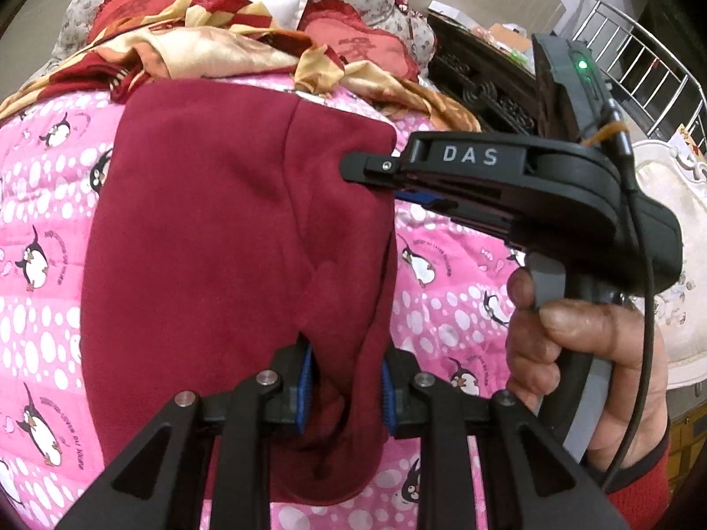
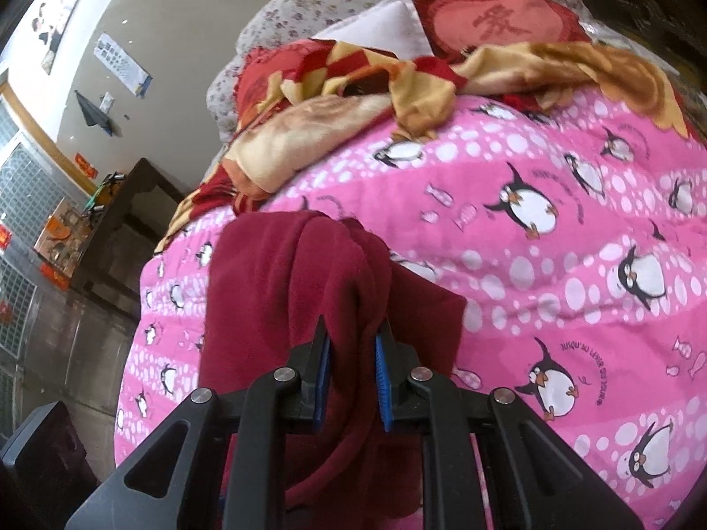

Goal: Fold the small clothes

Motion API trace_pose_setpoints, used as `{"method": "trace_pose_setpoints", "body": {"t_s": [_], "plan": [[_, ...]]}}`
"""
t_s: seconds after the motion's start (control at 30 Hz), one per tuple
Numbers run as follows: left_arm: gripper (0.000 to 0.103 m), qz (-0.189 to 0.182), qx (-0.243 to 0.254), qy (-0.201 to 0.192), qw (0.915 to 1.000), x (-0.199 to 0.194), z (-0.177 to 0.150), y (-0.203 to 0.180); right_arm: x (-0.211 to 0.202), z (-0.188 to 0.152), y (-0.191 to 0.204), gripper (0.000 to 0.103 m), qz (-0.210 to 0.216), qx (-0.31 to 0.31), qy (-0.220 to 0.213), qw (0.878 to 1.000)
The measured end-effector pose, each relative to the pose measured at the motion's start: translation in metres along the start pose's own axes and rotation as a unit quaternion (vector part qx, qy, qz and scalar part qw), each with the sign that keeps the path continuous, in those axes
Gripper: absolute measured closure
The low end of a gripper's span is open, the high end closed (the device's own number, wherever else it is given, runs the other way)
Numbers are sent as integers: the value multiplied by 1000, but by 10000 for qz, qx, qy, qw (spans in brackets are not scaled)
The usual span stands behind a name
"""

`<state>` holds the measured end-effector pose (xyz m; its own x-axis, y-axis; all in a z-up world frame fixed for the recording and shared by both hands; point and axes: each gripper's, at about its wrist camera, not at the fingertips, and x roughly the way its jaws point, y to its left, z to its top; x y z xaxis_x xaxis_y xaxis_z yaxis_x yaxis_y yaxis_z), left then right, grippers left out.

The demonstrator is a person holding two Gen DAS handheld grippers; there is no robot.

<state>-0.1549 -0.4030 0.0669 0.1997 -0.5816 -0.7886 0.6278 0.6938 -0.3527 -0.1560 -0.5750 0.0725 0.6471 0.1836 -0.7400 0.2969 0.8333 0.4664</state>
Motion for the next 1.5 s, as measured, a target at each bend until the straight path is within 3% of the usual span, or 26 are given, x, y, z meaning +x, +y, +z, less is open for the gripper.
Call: {"method": "trace_pose_setpoints", "body": {"t_s": [0.2,0.27,0.33,0.37,0.6,0.7,0.83,1.0,1.33,1.5], "plan": [[77,20,12,54,10000,8,-3,0,9,-3,-11,59,-24,131,76,9999],[75,-8,-11,51,10000,9,-3,-1,10,-4,-14,55,-100,165,84,9998],[70,-68,-48,42,10000,9,-3,-1,8,-4,-16,48,-205,197,32,9996],[62,-112,-64,47,9999,10,-3,-1,5,-4,-16,47,-226,174,27,9996],[39,-437,101,174,9988,-13,-8,0,-31,-11,-2,45,-563,-253,-176,9979],[36,-396,184,79,9990,-35,-18,13,-48,-20,2,44,-462,-323,-223,9982],[36,144,396,-115,9990,-56,-29,32,-55,-42,12,44,-249,-436,-20,9987],[36,445,274,-191,9985,-59,-35,55,-53,-74,29,44,1,-625,196,9979],[36,581,52,-146,9982,-46,-41,69,-55,-78,41,44,241,-447,97,9987],[36,667,91,-154,9976,-42,-42,67,-46,-78,48,42,137,-570,247,9980]]}}
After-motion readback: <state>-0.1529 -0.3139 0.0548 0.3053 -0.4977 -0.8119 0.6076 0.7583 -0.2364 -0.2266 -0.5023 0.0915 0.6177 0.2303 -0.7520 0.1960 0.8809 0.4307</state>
